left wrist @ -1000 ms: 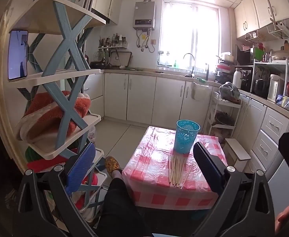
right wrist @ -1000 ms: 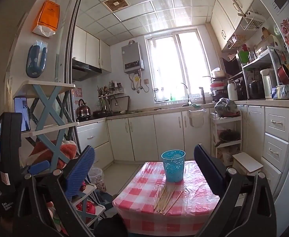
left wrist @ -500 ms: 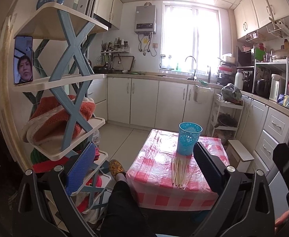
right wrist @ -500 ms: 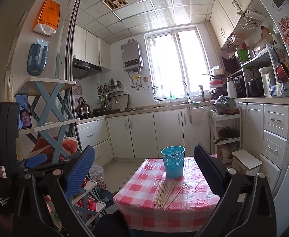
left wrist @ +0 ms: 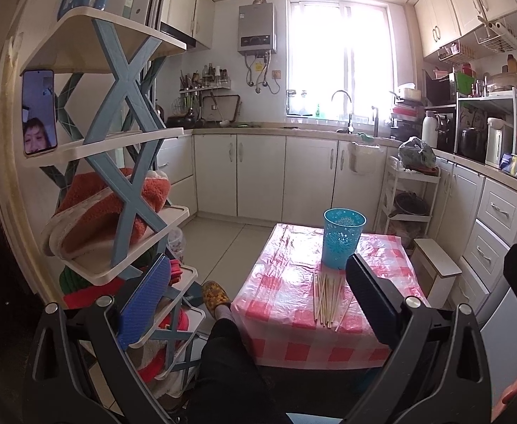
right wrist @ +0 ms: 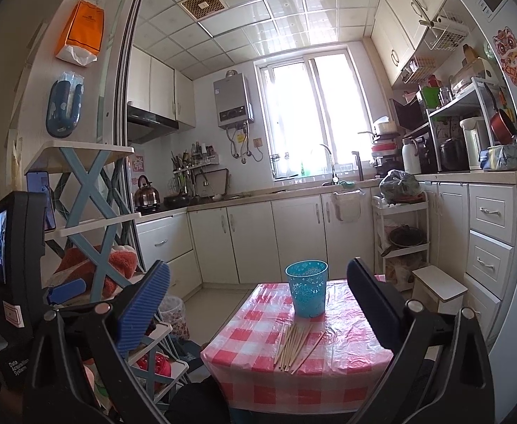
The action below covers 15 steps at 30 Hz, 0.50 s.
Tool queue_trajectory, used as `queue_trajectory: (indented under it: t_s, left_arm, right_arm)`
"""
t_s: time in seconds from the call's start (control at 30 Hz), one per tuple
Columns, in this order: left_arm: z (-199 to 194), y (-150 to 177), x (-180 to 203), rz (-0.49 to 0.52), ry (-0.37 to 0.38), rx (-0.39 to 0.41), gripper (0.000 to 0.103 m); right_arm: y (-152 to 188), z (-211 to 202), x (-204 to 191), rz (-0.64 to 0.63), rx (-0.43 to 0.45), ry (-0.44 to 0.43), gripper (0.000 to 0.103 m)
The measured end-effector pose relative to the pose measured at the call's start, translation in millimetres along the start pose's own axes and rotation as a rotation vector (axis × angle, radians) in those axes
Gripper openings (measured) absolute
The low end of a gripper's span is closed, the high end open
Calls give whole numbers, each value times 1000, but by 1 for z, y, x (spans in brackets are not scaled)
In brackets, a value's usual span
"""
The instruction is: Organize utensils
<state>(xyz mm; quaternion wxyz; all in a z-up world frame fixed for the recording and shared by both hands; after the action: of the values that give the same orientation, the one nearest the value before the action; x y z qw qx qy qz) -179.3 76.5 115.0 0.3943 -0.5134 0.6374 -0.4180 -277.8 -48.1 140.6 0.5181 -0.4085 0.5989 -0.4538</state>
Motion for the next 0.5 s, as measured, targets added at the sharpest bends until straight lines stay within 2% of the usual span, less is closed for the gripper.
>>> queue_trajectory:
  t_s: [0.5]
  left_arm:
    - [1,2,-2,-9,1,-2,95]
  right_arm:
    - [5,4,-6,-55,-54,12,96]
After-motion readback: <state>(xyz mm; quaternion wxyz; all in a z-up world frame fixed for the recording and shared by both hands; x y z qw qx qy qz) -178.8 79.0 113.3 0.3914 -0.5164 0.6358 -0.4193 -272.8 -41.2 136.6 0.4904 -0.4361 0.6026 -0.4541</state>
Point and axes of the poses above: each gripper's, at about its wrist camera, not at the fingertips, and z roughly the way its jaws point, x to its right, y to its underside, the point moved 8 cm from there along z, roughly the way its jaws point, and after that the axes turned 5 degrees about z, right-handed, at the moved point
